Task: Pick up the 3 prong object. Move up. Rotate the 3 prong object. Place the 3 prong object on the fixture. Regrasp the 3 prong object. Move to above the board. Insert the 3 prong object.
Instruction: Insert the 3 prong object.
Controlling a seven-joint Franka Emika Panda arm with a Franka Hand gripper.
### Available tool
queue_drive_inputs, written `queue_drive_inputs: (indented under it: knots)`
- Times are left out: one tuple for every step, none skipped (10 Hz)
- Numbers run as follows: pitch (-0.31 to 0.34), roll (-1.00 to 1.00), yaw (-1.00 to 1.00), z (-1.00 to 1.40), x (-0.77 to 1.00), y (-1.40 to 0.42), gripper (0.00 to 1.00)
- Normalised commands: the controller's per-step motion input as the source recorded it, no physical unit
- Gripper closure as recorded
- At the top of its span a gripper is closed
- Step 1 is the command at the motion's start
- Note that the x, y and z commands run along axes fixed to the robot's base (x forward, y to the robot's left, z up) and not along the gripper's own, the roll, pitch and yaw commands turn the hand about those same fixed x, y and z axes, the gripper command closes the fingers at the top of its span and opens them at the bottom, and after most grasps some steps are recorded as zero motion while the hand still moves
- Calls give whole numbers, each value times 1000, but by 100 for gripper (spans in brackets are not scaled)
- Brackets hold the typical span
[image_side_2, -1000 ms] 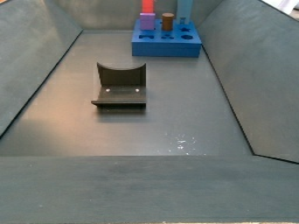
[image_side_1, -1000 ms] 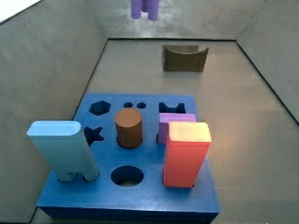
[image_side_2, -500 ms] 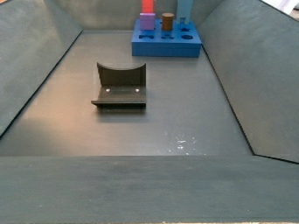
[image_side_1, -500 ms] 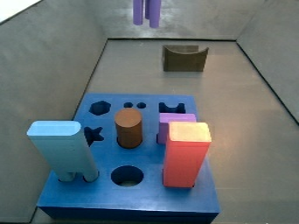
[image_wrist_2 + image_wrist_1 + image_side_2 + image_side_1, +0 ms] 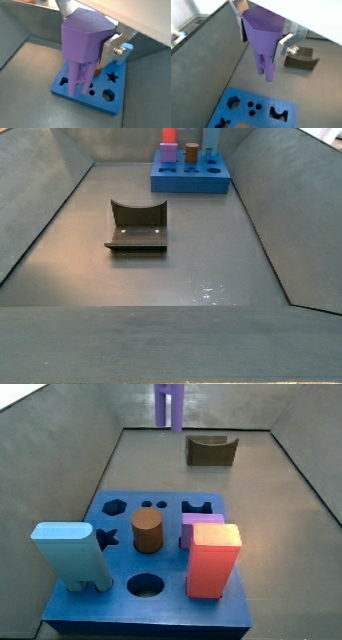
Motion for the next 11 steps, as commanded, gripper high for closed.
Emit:
queue_drive_inputs:
  knots:
    - [6,-144,-894,-203,0,0,100]
    - [0,-173,-906,-160,0,-46,100]
    - [29,-206,-869,-174,0,-26,100]
    - [136,-164,-826,-197,0,0,100]
    - [144,-124,-849,-251,0,0,100]
    - [124,-111,-929,-254,0,0,100]
    - [116,-144,-877,-271,0,0,100]
    - [124,-160,-806,-226,0,0,100]
    - [124,-267,-786,-37,0,-40,100]
    - [157,-240,-697,-23,0,0,100]
    - [166,-303,-574,-20,0,0,100]
